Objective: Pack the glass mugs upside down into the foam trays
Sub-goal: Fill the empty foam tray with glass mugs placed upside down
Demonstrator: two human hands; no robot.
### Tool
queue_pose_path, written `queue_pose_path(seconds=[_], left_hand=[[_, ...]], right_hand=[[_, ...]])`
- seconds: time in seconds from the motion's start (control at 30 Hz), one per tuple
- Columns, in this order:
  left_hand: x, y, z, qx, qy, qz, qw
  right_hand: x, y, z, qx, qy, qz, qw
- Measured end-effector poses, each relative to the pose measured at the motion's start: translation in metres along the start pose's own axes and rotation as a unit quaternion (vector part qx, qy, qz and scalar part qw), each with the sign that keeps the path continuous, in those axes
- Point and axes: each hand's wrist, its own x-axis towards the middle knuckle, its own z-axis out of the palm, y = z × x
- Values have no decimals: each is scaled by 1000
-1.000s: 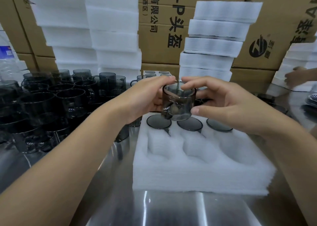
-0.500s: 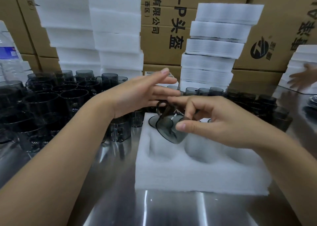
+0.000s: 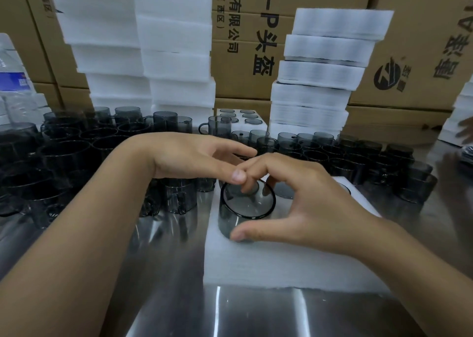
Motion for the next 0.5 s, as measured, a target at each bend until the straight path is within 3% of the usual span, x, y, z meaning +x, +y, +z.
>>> queue_pose_path(seconds=[0.33, 0.5], left_hand=[[-2, 3, 0, 9, -78, 31, 996], [0, 3, 3, 54, -96, 13, 994]], right_hand=[[4, 6, -3, 25, -69, 96, 993], [3, 6, 1, -9, -108, 88, 990]])
